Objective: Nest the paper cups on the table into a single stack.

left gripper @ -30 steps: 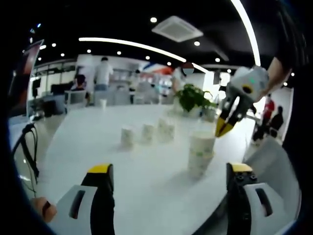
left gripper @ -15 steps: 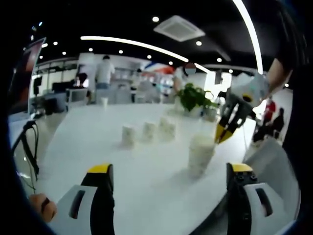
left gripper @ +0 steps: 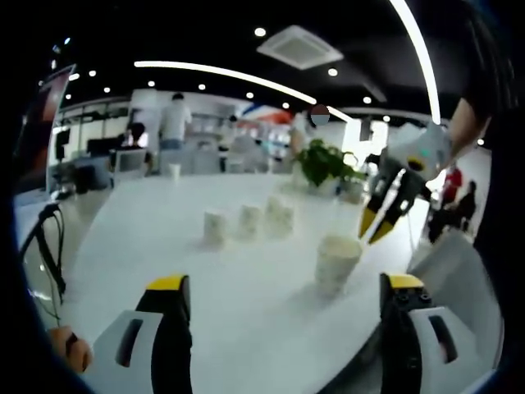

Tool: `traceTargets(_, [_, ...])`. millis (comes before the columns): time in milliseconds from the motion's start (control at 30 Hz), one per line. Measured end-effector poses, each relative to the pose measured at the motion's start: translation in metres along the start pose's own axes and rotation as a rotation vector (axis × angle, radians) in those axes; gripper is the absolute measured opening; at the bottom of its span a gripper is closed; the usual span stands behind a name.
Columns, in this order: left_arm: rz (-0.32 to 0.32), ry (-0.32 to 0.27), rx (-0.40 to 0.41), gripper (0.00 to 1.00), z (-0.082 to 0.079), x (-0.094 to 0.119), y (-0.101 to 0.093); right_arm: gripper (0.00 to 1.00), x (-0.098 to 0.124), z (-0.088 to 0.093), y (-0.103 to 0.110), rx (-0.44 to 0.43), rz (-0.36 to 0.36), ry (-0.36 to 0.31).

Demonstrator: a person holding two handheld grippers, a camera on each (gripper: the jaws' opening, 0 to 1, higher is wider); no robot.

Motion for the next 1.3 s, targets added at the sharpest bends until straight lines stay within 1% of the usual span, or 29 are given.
traceTargets(200, [0.004, -0.002, -0.004, 0.96, -0.003, 0.000, -0.001, 0.05, 0.003, 0.005, -0.004, -0.053, 0.005, -0.014])
traceTargets(367, [0.009, 0.003, -0.010, 0.96, -0.004, -0.001, 0.000, 0.05, 0.010, 0.011, -0.011, -0.153, 0.025, -0.048])
traceTargets(467, [0.008, 0.004, -0.012, 0.96, -0.004, -0.002, 0.001, 0.05, 0.012, 0.018, -0.012, -0.201, 0.034, -0.046])
traceTargets(500, [0.008, 0.003, -0.015, 0.96, -0.004, -0.002, 0.001, 0.05, 0.013, 0.020, -0.012, -0.227, 0.035, -0.057])
traceTargets(567, [0.012, 0.002, -0.016, 0.96, -0.005, -0.003, 0.000, 0.05, 0.015, 0.022, -0.013, -0.252, 0.043, -0.069])
traceTargets(667, [0.014, 0.004, -0.020, 0.96, -0.005, -0.003, 0.001, 0.05, 0.020, 0.030, -0.015, -0.325, 0.069, -0.090])
traceTargets(700, [0.015, 0.003, -0.019, 0.96, -0.005, -0.003, 0.001, 0.05, 0.022, 0.033, -0.017, -0.363, 0.085, -0.104])
traceTargets(733, [0.016, 0.003, -0.017, 0.96, -0.005, -0.003, 0.001, 0.05, 0.023, 0.034, -0.017, -0.378, 0.086, -0.108])
traceTargets(767, [0.015, 0.003, -0.018, 0.96, -0.005, -0.003, 0.001, 0.05, 0.024, 0.040, -0.020, -0.434, 0.095, -0.123])
traceTargets(867, [0.020, 0.008, -0.020, 0.96, -0.005, -0.003, 0.000, 0.05, 0.023, 0.055, -0.026, -0.534, 0.113, -0.109])
traceTargets(933, [0.020, 0.006, -0.024, 0.96, -0.006, -0.003, 0.000, 0.05, 0.024, 0.063, -0.033, -0.602, 0.136, -0.131])
traceTargets(967, [0.021, 0.006, -0.025, 0.96, -0.006, -0.003, 0.000, 0.05, 0.025, 0.070, -0.037, -0.654, 0.147, -0.134])
traceTargets(1033, [0.021, 0.009, -0.024, 0.96, -0.005, -0.003, 0.000, 0.05, 0.026, 0.079, -0.045, -0.715, 0.169, -0.149])
traceTargets(1067, [0.021, 0.009, -0.024, 0.96, -0.005, -0.003, 0.000, 0.05, 0.026, 0.081, -0.046, -0.726, 0.171, -0.149])
traceTargets(1133, [0.022, 0.011, -0.024, 0.96, -0.004, -0.003, 0.000, 0.06, 0.025, 0.094, -0.054, -0.781, 0.204, -0.129])
traceTargets(1200, [0.024, 0.016, -0.025, 0.96, -0.004, -0.003, 0.000, 0.07, 0.025, 0.097, -0.061, -0.838, 0.225, -0.156])
traceTargets(1300, [0.026, 0.014, -0.023, 0.96, -0.005, -0.003, 0.000, 0.10, 0.025, 0.104, -0.068, -0.890, 0.242, -0.170])
Point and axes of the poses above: the point that each gripper's makers call its tool centre point, and the gripper's own axes: x roughly backward along the fingers, y roughly to its left, z roughly out of its underside, the point moved 5 cm from there along x, roughly backward along the fingers, and after that the axes turned 10 degrees about y, right-handed, at the moved point
